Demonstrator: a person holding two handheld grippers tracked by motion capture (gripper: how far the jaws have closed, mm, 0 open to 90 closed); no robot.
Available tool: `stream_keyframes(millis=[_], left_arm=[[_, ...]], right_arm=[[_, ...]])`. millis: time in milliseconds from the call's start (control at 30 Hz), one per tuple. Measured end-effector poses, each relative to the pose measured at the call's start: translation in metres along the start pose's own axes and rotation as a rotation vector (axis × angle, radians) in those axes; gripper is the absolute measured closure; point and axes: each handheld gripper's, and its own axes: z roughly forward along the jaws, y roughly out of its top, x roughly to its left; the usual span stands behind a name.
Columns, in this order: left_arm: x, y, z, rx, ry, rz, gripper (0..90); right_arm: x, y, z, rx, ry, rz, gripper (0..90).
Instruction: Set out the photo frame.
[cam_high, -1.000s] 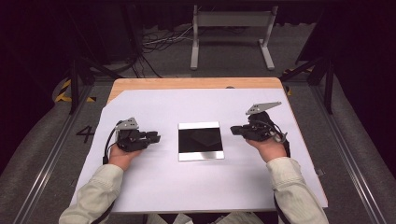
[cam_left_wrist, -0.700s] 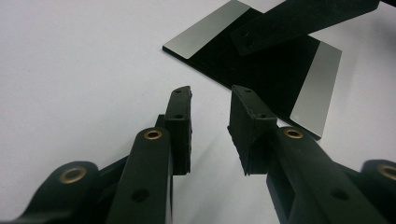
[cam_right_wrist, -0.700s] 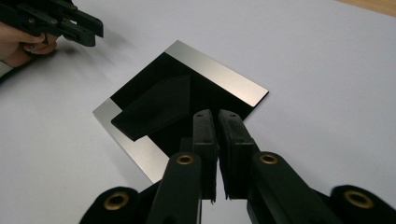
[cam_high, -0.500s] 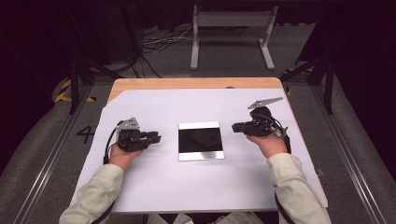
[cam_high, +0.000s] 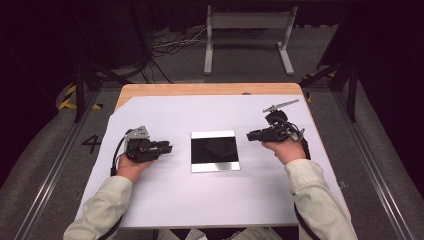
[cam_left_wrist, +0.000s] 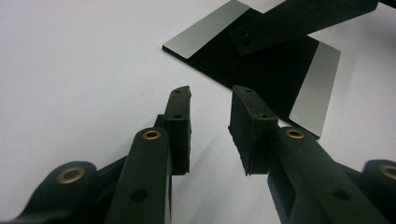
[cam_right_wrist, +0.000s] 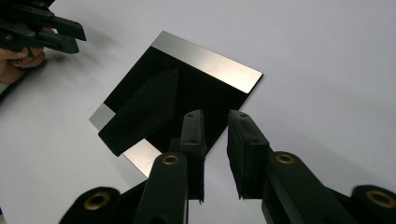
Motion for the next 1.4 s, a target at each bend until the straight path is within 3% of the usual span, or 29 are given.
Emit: stream_keyframes(millis=[533, 1400], left_arm=[[0.000, 0.000, 0.000, 0.001, -0.005, -0.002, 67.7], [-0.001, 0.000, 0.000, 0.007, -0.001, 0.004, 67.5]], right_arm=[[0.001, 0.004, 0.011, 0.031, 0.053, 0.089, 62.9], [0.009, 0.006, 0.035, 0.062, 0.124, 0.171, 52.0]])
